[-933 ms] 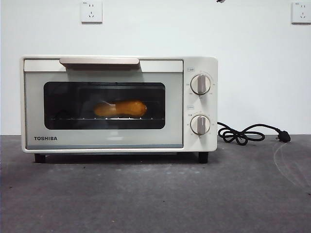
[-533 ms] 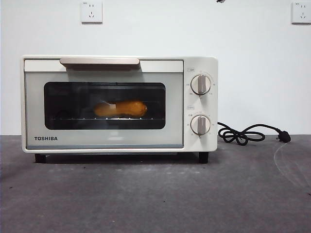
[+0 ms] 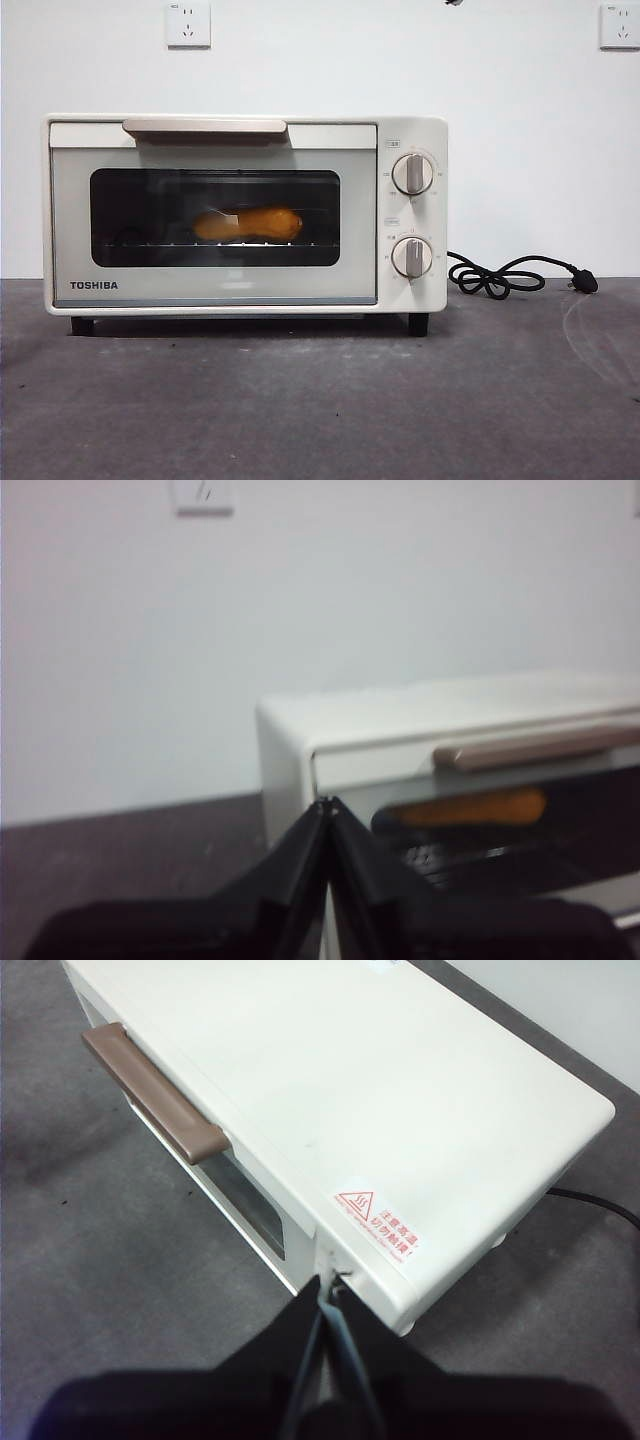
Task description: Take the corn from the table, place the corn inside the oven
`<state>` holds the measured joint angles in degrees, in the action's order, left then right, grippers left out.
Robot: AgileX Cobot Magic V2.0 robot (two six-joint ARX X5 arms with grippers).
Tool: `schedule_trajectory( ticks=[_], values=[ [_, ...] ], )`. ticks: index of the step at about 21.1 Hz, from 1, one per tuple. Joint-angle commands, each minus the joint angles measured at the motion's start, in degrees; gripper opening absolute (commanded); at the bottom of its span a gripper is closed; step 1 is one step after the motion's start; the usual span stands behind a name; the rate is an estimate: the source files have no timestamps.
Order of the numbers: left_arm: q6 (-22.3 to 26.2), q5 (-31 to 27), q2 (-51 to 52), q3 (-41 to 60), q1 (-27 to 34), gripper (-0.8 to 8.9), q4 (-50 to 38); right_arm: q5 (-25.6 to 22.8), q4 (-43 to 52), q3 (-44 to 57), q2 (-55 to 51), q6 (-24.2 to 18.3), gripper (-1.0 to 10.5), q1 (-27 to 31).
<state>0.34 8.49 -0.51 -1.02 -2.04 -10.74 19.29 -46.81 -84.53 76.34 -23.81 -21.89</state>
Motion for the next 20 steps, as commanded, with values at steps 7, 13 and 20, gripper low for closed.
schedule_trajectory(
  ticks=[7, 13, 20],
  values=[
    [-0.2, -1.2, 0.2, 0.5, -0.2, -0.04, 14.4, -0.1, 0.4, -0.1, 0.3, 0.1, 0.0, -0.1],
    [0.1, -1.1, 0.1, 0.5, -0.5, -0.04, 20.5, -0.1, 0.4, -0.1, 0.3, 0.2, 0.0, -0.1],
    [0.1, -1.0, 0.2, 0.5, -0.6, -0.04, 19.5, -0.3, 0.5, -0.1, 0.3, 0.1, 0.0, -0.1]
  ],
)
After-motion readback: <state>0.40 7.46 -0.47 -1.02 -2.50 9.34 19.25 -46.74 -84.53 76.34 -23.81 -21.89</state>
